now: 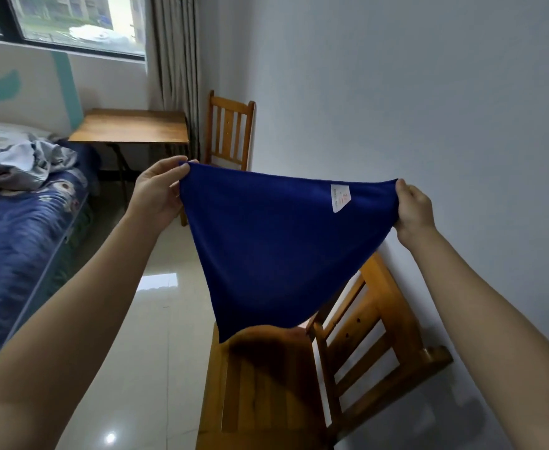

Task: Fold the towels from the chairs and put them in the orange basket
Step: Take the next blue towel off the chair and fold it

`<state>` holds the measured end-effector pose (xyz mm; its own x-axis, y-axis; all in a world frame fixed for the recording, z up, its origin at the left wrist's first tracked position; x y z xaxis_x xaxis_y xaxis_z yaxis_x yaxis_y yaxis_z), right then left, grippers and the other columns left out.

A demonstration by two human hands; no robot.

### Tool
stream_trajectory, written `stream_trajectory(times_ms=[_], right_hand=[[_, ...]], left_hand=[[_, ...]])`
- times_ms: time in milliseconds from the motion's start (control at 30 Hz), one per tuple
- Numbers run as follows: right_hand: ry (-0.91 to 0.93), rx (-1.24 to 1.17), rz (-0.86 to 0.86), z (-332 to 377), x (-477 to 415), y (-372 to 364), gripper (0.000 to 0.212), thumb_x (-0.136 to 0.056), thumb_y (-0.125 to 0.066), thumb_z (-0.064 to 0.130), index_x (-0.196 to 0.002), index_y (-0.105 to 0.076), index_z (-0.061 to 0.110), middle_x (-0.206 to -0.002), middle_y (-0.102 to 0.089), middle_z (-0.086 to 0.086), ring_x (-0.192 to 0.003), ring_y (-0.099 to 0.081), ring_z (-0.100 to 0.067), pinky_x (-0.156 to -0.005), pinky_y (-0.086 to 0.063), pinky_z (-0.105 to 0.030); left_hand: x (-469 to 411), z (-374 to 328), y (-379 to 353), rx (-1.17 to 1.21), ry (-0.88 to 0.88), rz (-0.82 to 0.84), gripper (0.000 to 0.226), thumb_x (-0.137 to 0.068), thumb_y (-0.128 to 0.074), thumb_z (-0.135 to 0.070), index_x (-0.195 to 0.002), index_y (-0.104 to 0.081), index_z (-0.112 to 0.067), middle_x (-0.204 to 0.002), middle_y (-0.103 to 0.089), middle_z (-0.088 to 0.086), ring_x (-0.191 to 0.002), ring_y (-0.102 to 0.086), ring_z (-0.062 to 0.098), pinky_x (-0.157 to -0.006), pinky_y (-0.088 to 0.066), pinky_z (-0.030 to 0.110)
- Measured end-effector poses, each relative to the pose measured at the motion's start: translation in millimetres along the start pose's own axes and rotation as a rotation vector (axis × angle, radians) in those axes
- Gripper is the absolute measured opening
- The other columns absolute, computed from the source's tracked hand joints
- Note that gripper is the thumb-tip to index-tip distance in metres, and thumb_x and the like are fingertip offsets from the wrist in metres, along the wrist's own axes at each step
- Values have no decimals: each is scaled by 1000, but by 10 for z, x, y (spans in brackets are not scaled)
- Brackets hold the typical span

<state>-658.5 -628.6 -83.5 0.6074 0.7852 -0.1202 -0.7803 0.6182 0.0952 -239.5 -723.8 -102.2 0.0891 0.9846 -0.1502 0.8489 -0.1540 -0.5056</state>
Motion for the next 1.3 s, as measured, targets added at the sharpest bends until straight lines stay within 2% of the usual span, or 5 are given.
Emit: stream_trajectory(times_ms=[400,533,633,800,1300], right_hand=[[-148,114,-15,-987,812,384,30,-98,-42,32,-73,-53,19,-79,-54,0,-85,-49,-20,-75,-42,-32],[-267,173,3,-1510,1109,480,26,-97,-41,38,-87,-57,20,-107,-59,-7,-102,-54,-25,-95,-46,-41],[-354,207,9,-1912,1359,544,27,-97,-41,39,-84,-59,22,-110,-59,-7,-106,-55,-26,-99,-44,-45],[-533,244,8,-2600,1761,599,41,-99,-39,34,-130,-50,10,-133,-49,-11,-122,-46,-31,-100,-40,-42],[-753,435,-37,-3631,1908,263,35,-99,-38,33,-110,-57,6,-106,-58,-14,-95,-54,-26,-91,-47,-42]], left_hand=[[1263,710,476,-103,190,-158,13,-89,-55,-5,-88,-63,-15,-79,-70,-2,-72,-62,12,-59,-52,20],[1643,1117,741,-137,291,-253,13,-88,-56,-5,-88,-63,-16,-85,-66,2,-76,-58,14,-61,-49,22],[1921,1486,972,-143,389,-319,10,-89,-56,-4,-93,-61,-12,-92,-61,7,-77,-56,16,-64,-46,25],[2309,2042,1271,-223,525,-385,14,-91,-53,-3,-104,-58,-5,-96,-62,12,-87,-58,24,-73,-50,32],[2230,3145,1826,-324,844,-520,9,-90,-52,2,-94,-59,-2,-88,-61,15,-78,-58,23,-67,-54,29]])
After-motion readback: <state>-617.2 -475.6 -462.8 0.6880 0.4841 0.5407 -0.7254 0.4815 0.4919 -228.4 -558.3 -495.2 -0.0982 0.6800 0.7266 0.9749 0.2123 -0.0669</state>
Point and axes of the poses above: each hand's wrist, its own x-axis away from the middle knuckle, its own y-axis out of the back of the hand, z = x × y, the point moved 10 cm from there along -x, towards the middle knuckle
